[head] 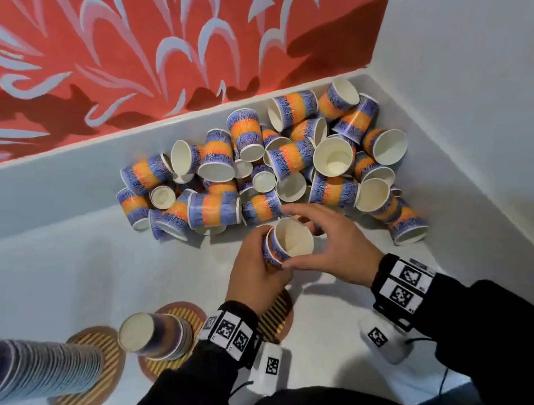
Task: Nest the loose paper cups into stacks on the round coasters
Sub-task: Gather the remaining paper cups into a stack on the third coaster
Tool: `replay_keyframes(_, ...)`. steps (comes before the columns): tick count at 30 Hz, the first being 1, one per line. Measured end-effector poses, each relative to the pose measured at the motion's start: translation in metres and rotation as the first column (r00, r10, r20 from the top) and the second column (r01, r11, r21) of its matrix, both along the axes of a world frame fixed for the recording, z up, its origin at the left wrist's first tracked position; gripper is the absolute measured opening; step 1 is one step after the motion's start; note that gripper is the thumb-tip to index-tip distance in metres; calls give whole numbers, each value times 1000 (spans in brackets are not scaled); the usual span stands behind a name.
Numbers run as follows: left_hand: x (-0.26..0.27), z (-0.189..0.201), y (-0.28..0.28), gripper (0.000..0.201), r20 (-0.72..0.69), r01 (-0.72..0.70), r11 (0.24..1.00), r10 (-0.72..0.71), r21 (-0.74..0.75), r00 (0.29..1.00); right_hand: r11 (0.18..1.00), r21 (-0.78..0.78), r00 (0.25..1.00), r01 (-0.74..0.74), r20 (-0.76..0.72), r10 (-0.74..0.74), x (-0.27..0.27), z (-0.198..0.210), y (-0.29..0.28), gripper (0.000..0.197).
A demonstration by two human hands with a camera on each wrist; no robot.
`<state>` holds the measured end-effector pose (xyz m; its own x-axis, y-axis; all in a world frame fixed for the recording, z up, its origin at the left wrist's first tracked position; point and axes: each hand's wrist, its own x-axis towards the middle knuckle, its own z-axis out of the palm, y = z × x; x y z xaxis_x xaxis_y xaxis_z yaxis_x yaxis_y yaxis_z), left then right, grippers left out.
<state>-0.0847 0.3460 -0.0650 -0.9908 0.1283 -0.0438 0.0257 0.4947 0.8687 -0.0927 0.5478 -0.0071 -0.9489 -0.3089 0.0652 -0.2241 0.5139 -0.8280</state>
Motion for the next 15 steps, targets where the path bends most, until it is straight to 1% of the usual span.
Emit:
replay_keyframes(1,1,-3,-4,73,13,-29,1000,29,5,999,995,-40,995,87,60,-85,-3,-10,-3,75)
replay_keyframes(2,2,-6,-10,73,27,-61,998,61,4,998,975,-82,973,205,129,-194,-7,-21,-5,68)
replay_keyframes(3,3,-9,-17,73,42,-95,995,95,-14,995,939,-123,934,322,204,-293,-11,-31,-6,61)
replay_keyframes(4,4,-13,-24,73,56,-126,991,128,-35,990,900,-101,887,424,248,-390,-16,-43,-5,56)
replay_keyframes(6,9,-20,-38,73,96,-173,983,179,-65,979,829,-15,805,559,249,-538,-23,-63,-3,55)
replay_keyframes(7,11,-23,-43,73,119,-190,979,197,-68,973,798,-24,775,602,259,-577,-26,-72,-2,54)
replay_keyframes(8,14,-26,-47,74,137,-200,977,208,-72,968,769,-68,747,636,305,-591,-30,-81,-1,51)
replay_keyframes(10,17,-32,-52,74,163,-209,975,219,-79,962,702,-161,678,694,475,-562,-38,-93,-2,45)
replay_keyframes(11,17,-36,-54,74,166,-210,974,221,-82,961,680,-165,644,714,536,-546,-41,-99,-1,39)
replay_keyframes(12,17,-37,-55,74,166,-209,974,220,-83,961,681,-152,634,717,548,-546,-44,-104,0,31)
replay_keyframes(13,17,-39,-55,75,167,-204,975,216,-90,962,688,-132,641,714,520,-565,-45,-107,1,24)
replay_keyframes(15,16,-40,-56,76,161,-189,975,206,-118,965,724,-52,679,687,401,-615,-43,-103,0,8)
